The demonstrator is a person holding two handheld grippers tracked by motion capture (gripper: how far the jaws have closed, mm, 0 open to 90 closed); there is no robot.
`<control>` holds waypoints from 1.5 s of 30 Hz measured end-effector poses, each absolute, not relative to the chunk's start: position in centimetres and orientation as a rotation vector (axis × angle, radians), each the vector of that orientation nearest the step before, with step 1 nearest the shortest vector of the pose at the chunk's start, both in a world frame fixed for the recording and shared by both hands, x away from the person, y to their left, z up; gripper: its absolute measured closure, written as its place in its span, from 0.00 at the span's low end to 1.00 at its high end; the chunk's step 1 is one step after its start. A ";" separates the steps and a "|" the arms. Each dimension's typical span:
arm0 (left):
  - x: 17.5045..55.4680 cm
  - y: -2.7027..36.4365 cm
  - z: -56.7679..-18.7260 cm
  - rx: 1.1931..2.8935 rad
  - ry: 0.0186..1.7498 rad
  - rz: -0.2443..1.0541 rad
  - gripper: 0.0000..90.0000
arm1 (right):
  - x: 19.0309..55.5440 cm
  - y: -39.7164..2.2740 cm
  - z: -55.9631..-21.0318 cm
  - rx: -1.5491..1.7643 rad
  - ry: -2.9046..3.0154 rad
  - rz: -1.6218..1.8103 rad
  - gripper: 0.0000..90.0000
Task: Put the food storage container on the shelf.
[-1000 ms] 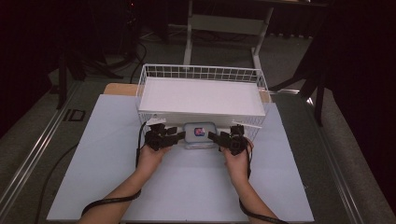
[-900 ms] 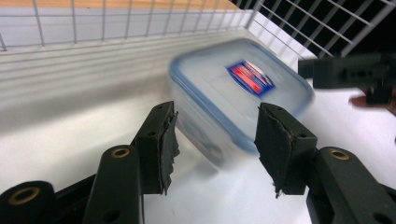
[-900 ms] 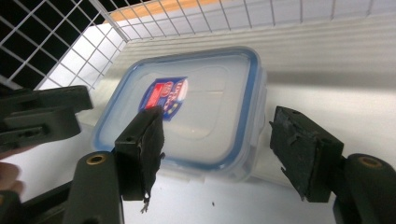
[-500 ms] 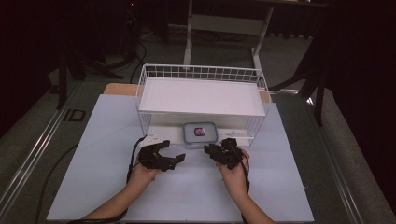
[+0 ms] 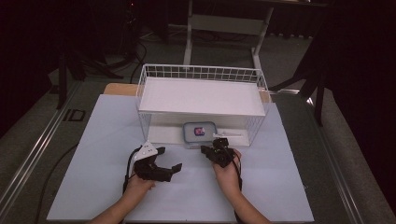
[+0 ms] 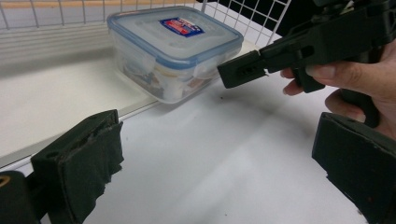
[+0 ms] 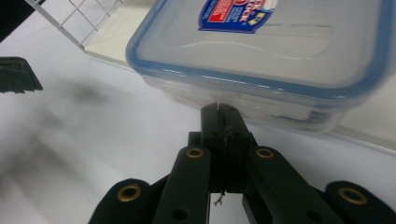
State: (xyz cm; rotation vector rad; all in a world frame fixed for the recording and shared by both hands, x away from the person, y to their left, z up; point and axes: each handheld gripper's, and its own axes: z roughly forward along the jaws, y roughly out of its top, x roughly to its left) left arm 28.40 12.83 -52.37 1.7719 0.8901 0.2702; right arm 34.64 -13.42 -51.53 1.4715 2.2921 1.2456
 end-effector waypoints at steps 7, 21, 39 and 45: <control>28.3 12.4 -52.4 1.795 0.864 0.284 0.03 | 35.0 -12.2 -51.6 1.437 2.287 1.223 1.00; 28.0 12.2 -52.2 1.780 0.853 0.280 0.03 | 36.8 -11.3 -51.7 1.447 2.253 1.213 1.00; 27.7 12.2 -52.2 1.775 0.857 0.281 0.03 | 39.4 -10.7 -51.6 1.448 2.215 1.168 1.00; 27.5 12.0 -52.0 1.783 0.839 0.287 0.03 | 39.6 -10.7 -51.6 1.455 2.216 1.165 1.00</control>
